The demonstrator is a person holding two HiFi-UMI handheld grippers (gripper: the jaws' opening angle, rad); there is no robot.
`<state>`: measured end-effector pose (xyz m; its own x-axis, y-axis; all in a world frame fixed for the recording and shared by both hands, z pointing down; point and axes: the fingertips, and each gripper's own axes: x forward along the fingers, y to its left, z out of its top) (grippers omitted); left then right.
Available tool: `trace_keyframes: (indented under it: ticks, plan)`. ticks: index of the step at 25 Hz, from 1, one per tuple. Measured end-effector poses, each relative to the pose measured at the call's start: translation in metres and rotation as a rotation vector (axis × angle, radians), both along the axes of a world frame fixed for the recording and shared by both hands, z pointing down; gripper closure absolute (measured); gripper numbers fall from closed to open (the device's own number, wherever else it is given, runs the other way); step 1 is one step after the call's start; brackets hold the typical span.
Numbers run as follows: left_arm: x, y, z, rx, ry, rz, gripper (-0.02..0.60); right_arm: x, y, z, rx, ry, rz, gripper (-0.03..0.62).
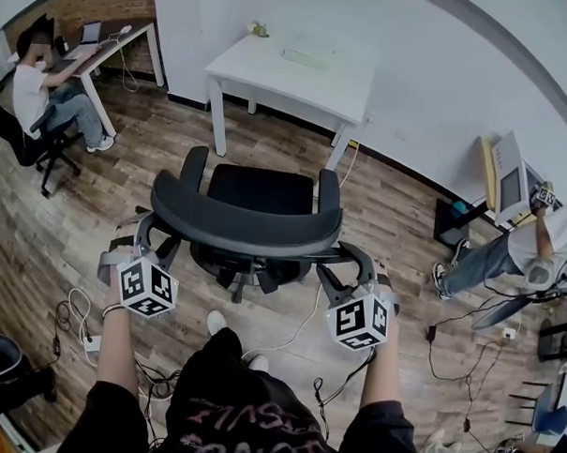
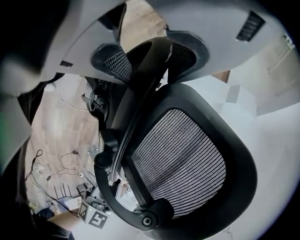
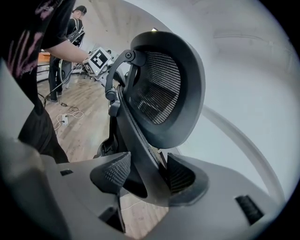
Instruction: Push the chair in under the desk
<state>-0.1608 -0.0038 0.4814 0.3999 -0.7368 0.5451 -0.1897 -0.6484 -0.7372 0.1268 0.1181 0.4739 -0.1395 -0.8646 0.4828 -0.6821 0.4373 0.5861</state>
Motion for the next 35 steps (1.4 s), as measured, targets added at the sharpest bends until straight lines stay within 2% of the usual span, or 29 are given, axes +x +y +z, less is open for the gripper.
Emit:
trace_keyframes:
  ticks: [10,21,35]
  plan:
    - [0.009,-0.053,0.006,0.001,0.018,0.024,0.331,0.009,-0.051,0.007,-0.022,0.004,0.025,0.344]
    - [0.026,-0.122,0.005,-0.024,0.018,0.097,0.333,0.022,-0.115,0.009,-0.065,0.002,0.085,0.344]
    - [0.039,-0.191,0.004,-0.028,0.021,0.142,0.333,0.03,-0.174,0.007,-0.046,-0.001,0.118,0.338]
